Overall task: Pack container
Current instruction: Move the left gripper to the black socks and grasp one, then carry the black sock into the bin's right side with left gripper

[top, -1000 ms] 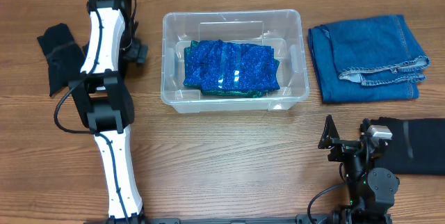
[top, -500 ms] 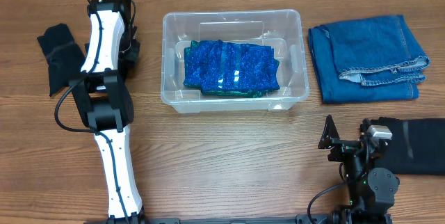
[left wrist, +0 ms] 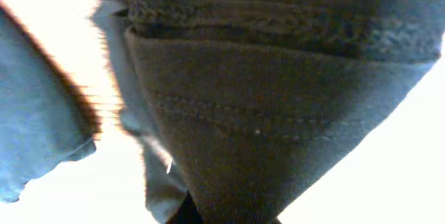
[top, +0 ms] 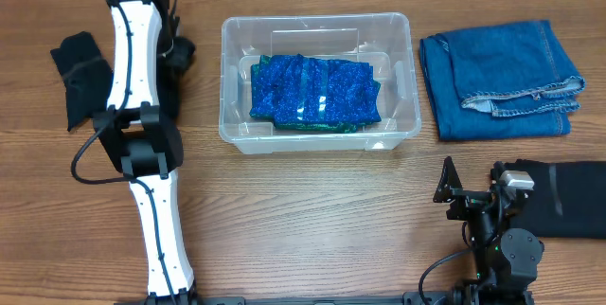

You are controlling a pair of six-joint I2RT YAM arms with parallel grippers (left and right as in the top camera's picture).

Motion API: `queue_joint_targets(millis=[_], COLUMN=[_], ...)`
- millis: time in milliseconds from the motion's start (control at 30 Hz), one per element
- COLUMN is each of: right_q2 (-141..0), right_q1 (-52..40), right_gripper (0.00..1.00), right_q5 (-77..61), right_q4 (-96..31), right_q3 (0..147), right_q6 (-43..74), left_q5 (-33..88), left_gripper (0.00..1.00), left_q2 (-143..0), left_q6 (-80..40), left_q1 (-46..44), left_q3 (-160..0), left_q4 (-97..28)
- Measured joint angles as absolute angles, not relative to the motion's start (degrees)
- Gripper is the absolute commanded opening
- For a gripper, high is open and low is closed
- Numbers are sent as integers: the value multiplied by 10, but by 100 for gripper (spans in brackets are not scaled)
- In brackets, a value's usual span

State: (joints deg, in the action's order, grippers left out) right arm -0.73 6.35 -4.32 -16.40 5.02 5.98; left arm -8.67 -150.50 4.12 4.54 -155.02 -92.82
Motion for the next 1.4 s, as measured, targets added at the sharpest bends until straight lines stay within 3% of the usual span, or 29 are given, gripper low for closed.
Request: queue_joint_targets(millis=[200,600,900,1200,1400], right_q2=[-7,-7,-7,-7,-7], right_q1=[63,63,63,63,63], right_gripper=[100,100,100,100,100], right_q5=[-43,-43,-43,-43,-43], right_q4=[-164,-164,-164,-164,-164], right_q3=[50,50,50,50,50], right_q6=[60,60,60,60,60], left_q5=[22,143,130,161,230], left_gripper=[4,4,4,4,4], left_q2=[-1503,-1373,-1253,-1292,-1358], left_q6=[30,24,-11,-80,-134], left_q1=[45,21,-87,-237,-282], left_q3=[-1691,-1706,-1723,-1696,-1691], left_q4=[-966,-967,-967,-846,-772])
